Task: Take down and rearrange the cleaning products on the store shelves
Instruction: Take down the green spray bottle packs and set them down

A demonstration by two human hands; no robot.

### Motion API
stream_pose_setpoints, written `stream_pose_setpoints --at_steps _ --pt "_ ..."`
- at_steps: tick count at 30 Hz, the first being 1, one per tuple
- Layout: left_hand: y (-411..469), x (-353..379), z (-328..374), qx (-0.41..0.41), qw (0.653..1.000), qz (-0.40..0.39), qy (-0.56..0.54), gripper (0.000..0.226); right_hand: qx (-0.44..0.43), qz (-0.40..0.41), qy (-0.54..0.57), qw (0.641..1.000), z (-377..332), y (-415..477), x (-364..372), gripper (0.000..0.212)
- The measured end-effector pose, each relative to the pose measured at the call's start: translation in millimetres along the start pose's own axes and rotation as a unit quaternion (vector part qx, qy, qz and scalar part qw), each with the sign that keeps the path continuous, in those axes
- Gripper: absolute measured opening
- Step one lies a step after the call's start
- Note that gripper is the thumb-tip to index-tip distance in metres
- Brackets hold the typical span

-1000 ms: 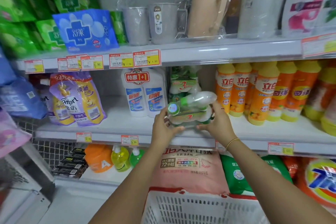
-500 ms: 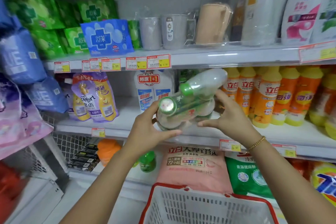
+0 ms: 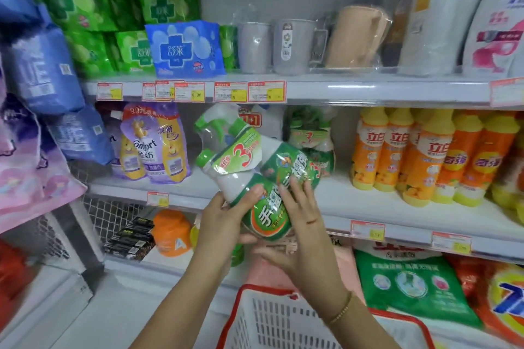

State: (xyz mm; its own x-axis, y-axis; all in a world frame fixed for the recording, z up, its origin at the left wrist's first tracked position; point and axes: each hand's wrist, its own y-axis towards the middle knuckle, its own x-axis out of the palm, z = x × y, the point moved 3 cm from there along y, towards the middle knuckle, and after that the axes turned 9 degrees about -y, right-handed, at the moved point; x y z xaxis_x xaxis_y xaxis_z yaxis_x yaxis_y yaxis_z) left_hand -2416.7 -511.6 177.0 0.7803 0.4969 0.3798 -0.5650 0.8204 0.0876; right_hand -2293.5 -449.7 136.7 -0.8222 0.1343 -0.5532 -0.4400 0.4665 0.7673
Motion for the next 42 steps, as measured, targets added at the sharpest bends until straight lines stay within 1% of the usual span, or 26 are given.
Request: stream_pose_setpoints --at_steps 2,5,7,8,10,12,14,15,17,18,19,20,22,24,25,26,27,28,30,32,34,36,38,39,41,42 --pt "-3 -5 -3 -0.007 1.0 0.001 -0.013 0.058 -0.007 0.044 -0.042 0.998 -7 3 10 0.081" --pt "-7 -13 -2 0.018 1.0 -0.019 0.0 0.059 -0.042 0.103 -0.062 0.992 -15 8 14 0.065" --pt "-6 -21 4 0.052 0.998 -0.032 0.019 0.057 -0.042 0.107 -0.04 0.993 -18 11 10 0.069" --pt "-7 -24 8 0.066 0.997 -0.042 0.029 0.054 -0.022 0.098 -0.014 0.995 -20 14 5 0.073" --pt "-6 -31 15 0.093 0.991 -0.07 0.061 0.046 0.076 0.075 0.107 0.989 -22 19 -9 0.081" --pt "-5 -35 20 0.107 0.985 -0.091 0.096 0.035 0.171 0.049 0.28 0.943 -21 21 -16 0.079" --pt "0 -38 22 0.085 0.988 -0.095 0.092 0.039 0.225 0.013 0.41 0.884 -13 20 -12 0.071" --pt "4 -41 20 0.055 0.991 -0.102 0.068 0.046 0.248 -0.011 0.473 0.845 -8 19 -8 0.07" --pt "13 -46 17 0.002 0.991 -0.127 0.029 0.042 0.266 -0.061 0.601 0.751 -2 18 -2 0.073" --pt "16 -49 17 -0.014 0.99 -0.142 0.008 0.04 0.27 -0.081 0.64 0.715 0 18 0 0.073" --pt "20 -52 17 -0.028 0.987 -0.157 -0.015 0.048 0.276 -0.098 0.661 0.691 2 18 1 0.073" --pt "20 -53 18 -0.041 0.982 -0.181 -0.034 0.062 0.283 -0.112 0.666 0.681 5 19 1 0.076" --pt "19 -53 19 -0.053 0.977 -0.203 -0.047 0.083 0.297 -0.13 0.648 0.689 8 26 -3 0.085" --pt "18 -49 18 -0.039 0.983 -0.176 -0.044 0.086 0.298 -0.133 0.611 0.721 9 36 -11 0.078" --pt "18 -46 18 -0.025 0.988 -0.145 -0.04 0.083 0.3 -0.123 0.569 0.756 9 42 -16 0.067" --pt "18 -43 16 -0.01 0.993 -0.111 -0.037 0.076 0.299 -0.104 0.505 0.803 8 48 -21 0.056" --pt "17 -39 14 0.004 0.996 -0.08 -0.04 0.071 0.289 -0.078 0.43 0.852 6 52 -24 0.049" --pt "16 -34 13 0.013 0.997 -0.054 -0.05 0.068 0.266 -0.054 0.354 0.895 3 54 -27 0.05" --pt "13 -28 11 0.025 0.996 -0.018 -0.079 0.063 0.196 -0.055 0.235 0.95 -12 49 -25 0.073" --pt "10 -22 9 0.044 0.996 0.001 -0.084 0.063 0.137 -0.093 0.101 0.981 -29 39 -12 0.099" --pt "7 -17 8 0.069 0.996 0.015 -0.058 0.073 0.098 -0.097 -0.001 0.99 -43 28 -2 0.109" --pt "5 -15 10 0.087 0.996 0.002 -0.021 0.08 0.091 -0.032 -0.015 0.995 -49 25 -2 0.101" --pt "2 -15 17 0.102 0.994 -0.038 0.014 0.073 0.11 0.008 0.053 0.992 -44 26 -10 0.092" --pt "4 -17 19 0.1 0.992 -0.065 0.028 0.062 0.127 0.012 0.111 0.986 -40 27 -15 0.088" --pt "9 -24 25 0.078 0.992 -0.095 0.04 0.037 0.185 -0.022 0.247 0.951 -32 27 -24 0.075" --pt "14 -32 26 0.064 0.993 -0.088 0.035 0.034 0.22 -0.052 0.329 0.917 -30 24 -26 0.068"
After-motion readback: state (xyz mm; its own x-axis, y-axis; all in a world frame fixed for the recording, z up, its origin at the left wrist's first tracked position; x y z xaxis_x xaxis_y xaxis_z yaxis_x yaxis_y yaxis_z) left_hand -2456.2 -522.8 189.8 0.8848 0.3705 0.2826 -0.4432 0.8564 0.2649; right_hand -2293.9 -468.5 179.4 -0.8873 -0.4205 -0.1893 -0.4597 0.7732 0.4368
